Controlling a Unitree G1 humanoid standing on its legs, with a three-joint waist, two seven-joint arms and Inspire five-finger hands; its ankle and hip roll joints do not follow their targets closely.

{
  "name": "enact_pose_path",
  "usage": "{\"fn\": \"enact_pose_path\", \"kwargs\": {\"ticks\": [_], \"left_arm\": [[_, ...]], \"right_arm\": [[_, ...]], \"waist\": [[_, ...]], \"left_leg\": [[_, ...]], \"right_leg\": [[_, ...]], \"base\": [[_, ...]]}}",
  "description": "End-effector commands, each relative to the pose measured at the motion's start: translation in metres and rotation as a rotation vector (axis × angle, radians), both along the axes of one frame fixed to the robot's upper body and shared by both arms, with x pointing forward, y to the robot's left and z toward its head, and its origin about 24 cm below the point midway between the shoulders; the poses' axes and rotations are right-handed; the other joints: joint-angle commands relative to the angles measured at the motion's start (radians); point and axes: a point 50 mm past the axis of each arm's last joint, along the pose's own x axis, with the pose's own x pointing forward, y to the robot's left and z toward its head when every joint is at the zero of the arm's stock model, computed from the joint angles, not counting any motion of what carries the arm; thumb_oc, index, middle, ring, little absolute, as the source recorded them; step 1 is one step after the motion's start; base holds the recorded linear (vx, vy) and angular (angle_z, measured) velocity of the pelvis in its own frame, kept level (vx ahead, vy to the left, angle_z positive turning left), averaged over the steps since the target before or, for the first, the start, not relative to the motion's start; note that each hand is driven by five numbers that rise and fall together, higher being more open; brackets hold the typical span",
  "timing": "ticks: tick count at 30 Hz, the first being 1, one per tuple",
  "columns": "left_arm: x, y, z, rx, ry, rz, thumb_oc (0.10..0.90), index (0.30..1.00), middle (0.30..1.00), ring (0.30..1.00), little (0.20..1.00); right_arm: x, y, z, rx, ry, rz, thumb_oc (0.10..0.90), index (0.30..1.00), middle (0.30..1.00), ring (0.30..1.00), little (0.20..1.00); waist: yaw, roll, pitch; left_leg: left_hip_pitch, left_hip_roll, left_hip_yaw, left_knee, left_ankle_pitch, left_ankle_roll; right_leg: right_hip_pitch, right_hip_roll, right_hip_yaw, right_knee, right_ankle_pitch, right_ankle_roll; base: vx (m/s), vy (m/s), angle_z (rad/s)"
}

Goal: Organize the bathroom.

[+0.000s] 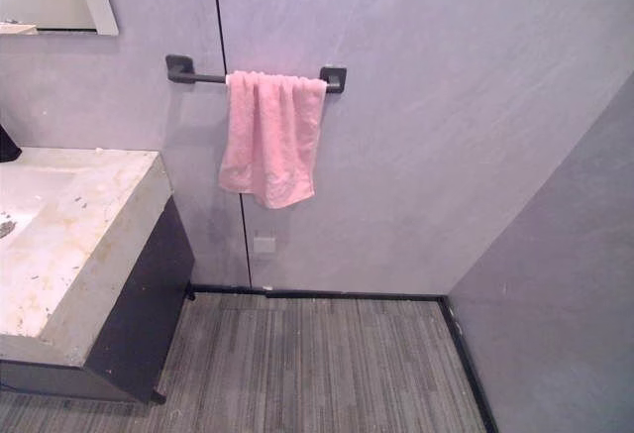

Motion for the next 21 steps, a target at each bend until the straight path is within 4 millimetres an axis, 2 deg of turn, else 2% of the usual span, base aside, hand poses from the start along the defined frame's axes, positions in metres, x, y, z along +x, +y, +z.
{"fn": "enact_pose_path", "kwargs": {"ticks": [1, 6, 16, 21], "left_arm": [[0.009, 0.000, 0.001, -0.022, -0.007, 0.021, 0.800, 0.900, 0.900, 0.900, 0.900], [0.007, 0.000, 0.000, -0.033, 0.010, 0.048, 0.800, 0.900, 0.900, 0.900, 0.900], [-0.003, -0.004, -0.003, -0.022, 0.092, 0.051, 0.800, 0.900, 0.900, 0.900, 0.900], [-0.004, -0.002, -0.003, -0.016, 0.099, 0.058, 0.800, 0.900, 0.900, 0.900, 0.900]], "right_arm": [[-0.023, -0.006, -0.004, -0.005, 0.124, 0.044, 0.800, 0.900, 0.900, 0.900, 0.900], [-0.024, -0.006, -0.004, -0.014, 0.137, 0.028, 0.800, 0.900, 0.900, 0.900, 0.900], [-0.042, -0.011, -0.005, -0.115, 0.292, 0.022, 0.800, 0.900, 0.900, 0.900, 0.900], [-0.041, -0.013, -0.004, -0.120, 0.289, 0.019, 0.800, 0.900, 0.900, 0.900, 0.900]], "waist": [[-0.009, 0.034, 0.002], [-0.008, 0.035, 0.003], [-0.012, 0.037, 0.001], [-0.010, 0.036, 0.001]], "left_leg": [[-0.048, 0.004, 0.031, -0.001, -0.016, -0.031], [-0.048, 0.004, 0.032, -0.001, -0.016, -0.030], [-0.042, 0.002, 0.037, -0.001, -0.021, -0.025], [-0.036, 0.002, 0.042, -0.001, -0.022, -0.022]], "right_leg": [[0.073, 0.016, -0.006, 0.076, -0.168, 0.083], [0.072, 0.015, -0.007, 0.078, -0.168, 0.083], [0.075, 0.013, -0.006, 0.075, -0.166, 0.085], [0.073, 0.009, -0.002, 0.083, -0.167, 0.085]], "base": [[0.00, 0.000, 0.00], [0.00, 0.000, 0.00], [0.00, 0.000, 0.00], [0.01, 0.004, -0.01]]}}
